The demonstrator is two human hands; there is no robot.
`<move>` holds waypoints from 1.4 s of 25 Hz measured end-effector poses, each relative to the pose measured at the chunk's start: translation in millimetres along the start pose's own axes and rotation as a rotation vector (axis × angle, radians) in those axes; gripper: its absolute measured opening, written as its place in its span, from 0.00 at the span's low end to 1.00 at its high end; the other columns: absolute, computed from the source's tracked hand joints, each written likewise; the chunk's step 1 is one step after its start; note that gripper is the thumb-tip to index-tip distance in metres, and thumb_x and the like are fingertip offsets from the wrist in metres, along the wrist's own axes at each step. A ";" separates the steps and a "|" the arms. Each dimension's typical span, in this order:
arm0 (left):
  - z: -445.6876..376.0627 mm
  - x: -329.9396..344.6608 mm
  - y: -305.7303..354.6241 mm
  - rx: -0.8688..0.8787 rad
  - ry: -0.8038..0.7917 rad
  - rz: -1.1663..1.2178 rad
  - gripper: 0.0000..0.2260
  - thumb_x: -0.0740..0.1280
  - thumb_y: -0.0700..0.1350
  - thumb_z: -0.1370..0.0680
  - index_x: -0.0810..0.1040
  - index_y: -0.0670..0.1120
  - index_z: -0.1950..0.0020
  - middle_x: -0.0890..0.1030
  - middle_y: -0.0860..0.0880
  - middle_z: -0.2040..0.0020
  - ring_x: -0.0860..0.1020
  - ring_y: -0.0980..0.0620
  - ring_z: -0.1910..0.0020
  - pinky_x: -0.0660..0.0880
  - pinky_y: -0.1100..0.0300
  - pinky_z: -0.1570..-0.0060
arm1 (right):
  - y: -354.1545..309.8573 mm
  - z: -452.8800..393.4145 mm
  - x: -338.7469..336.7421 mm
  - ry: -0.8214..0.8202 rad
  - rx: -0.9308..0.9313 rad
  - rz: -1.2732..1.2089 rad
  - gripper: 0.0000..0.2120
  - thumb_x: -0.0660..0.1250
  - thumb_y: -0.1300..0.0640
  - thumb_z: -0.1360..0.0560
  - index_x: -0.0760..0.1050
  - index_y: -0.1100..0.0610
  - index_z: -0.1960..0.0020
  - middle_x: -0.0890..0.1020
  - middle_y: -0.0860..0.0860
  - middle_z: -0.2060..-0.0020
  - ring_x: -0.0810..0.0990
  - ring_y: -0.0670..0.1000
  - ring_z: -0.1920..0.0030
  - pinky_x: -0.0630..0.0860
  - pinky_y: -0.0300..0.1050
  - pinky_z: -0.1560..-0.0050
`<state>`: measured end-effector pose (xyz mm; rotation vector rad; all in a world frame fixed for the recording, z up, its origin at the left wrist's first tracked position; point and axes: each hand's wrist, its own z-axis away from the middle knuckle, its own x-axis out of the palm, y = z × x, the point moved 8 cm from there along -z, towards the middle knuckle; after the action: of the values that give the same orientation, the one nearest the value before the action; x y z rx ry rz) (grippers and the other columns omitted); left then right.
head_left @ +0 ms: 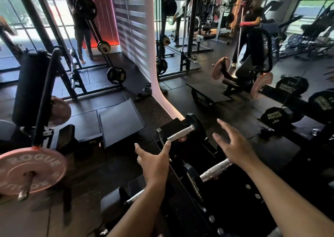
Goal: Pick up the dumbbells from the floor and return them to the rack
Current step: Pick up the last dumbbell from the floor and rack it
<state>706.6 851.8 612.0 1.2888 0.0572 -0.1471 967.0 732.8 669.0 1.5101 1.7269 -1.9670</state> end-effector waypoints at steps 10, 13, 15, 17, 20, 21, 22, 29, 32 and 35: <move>-101.5 73.6 3.1 -0.029 -0.030 -0.025 0.50 0.76 0.61 0.30 0.47 0.56 0.18 0.63 0.41 0.23 0.71 0.42 0.32 0.65 0.55 0.49 | 7.7 -111.7 74.6 -0.066 0.014 0.000 0.30 0.64 0.43 0.21 0.60 0.43 0.21 0.69 0.51 0.26 0.69 0.52 0.28 0.66 0.46 0.35; -133.3 93.9 -15.4 -0.087 -0.048 -0.094 0.48 0.75 0.60 0.29 0.48 0.55 0.18 0.66 0.42 0.24 0.71 0.42 0.31 0.64 0.55 0.48 | 27.2 -136.4 111.0 -0.110 0.076 0.049 0.33 0.65 0.43 0.20 0.58 0.49 0.19 0.67 0.53 0.24 0.67 0.53 0.26 0.64 0.45 0.32; -146.1 99.2 -26.3 -0.118 -0.052 -0.131 0.45 0.74 0.58 0.28 0.51 0.55 0.18 0.69 0.44 0.25 0.73 0.43 0.32 0.64 0.57 0.48 | 37.1 -147.0 125.2 -0.091 0.112 0.046 0.32 0.66 0.47 0.20 0.61 0.55 0.21 0.72 0.57 0.27 0.70 0.56 0.28 0.66 0.44 0.35; -156.6 103.8 -37.4 -0.141 -0.043 -0.163 0.40 0.73 0.52 0.25 0.55 0.56 0.18 0.74 0.45 0.29 0.79 0.49 0.44 0.67 0.63 0.53 | 43.1 -158.7 132.0 -0.038 0.087 0.056 0.23 0.66 0.52 0.20 0.67 0.56 0.27 0.79 0.58 0.37 0.77 0.60 0.37 0.69 0.43 0.46; -161.2 106.6 -49.6 -0.158 -0.023 -0.167 0.35 0.65 0.40 0.22 0.56 0.58 0.20 0.80 0.46 0.39 0.79 0.51 0.55 0.71 0.61 0.63 | 42.5 -164.2 133.1 0.042 -0.004 0.094 0.16 0.66 0.55 0.20 0.71 0.54 0.33 0.82 0.55 0.48 0.81 0.60 0.45 0.67 0.42 0.53; -160.6 107.0 -52.9 -0.155 -0.021 -0.163 0.34 0.64 0.39 0.23 0.56 0.58 0.20 0.80 0.46 0.41 0.79 0.50 0.53 0.70 0.61 0.64 | 41.7 -164.0 131.5 0.067 -0.029 0.106 0.15 0.66 0.55 0.21 0.70 0.52 0.35 0.81 0.51 0.51 0.81 0.58 0.47 0.66 0.40 0.54; -159.2 106.4 -54.5 -0.151 -0.020 -0.159 0.34 0.63 0.38 0.23 0.56 0.58 0.21 0.80 0.46 0.42 0.80 0.49 0.52 0.71 0.61 0.65 | 40.5 -162.3 130.0 0.084 -0.050 0.115 0.14 0.66 0.55 0.21 0.70 0.51 0.36 0.79 0.47 0.54 0.81 0.57 0.49 0.65 0.39 0.56; -153.9 103.5 -46.6 -0.217 -0.088 -0.071 0.37 0.70 0.44 0.22 0.54 0.57 0.19 0.79 0.45 0.40 0.80 0.50 0.50 0.76 0.58 0.57 | 40.5 -164.0 135.4 -0.188 0.079 0.076 0.22 0.63 0.49 0.18 0.65 0.55 0.28 0.79 0.57 0.38 0.77 0.61 0.37 0.68 0.46 0.49; -128.0 90.0 -47.0 -0.264 -0.126 -0.044 0.45 0.72 0.57 0.25 0.45 0.57 0.18 0.65 0.41 0.23 0.68 0.40 0.28 0.67 0.46 0.33 | 30.3 -146.9 115.0 -0.285 0.124 0.022 0.33 0.59 0.41 0.19 0.51 0.47 0.18 0.66 0.53 0.23 0.65 0.55 0.25 0.63 0.47 0.31; -84.6 77.7 -55.4 -0.275 -0.103 -0.025 0.49 0.72 0.61 0.26 0.40 0.56 0.18 0.60 0.40 0.20 0.64 0.40 0.25 0.64 0.50 0.35 | 27.8 -106.9 75.8 -0.205 0.060 0.068 0.35 0.59 0.39 0.20 0.48 0.42 0.18 0.66 0.52 0.24 0.67 0.53 0.26 0.65 0.50 0.31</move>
<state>779.0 911.9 525.9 1.0045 0.0054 -0.2190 1009.5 846.2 611.6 1.3125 1.5278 -2.0736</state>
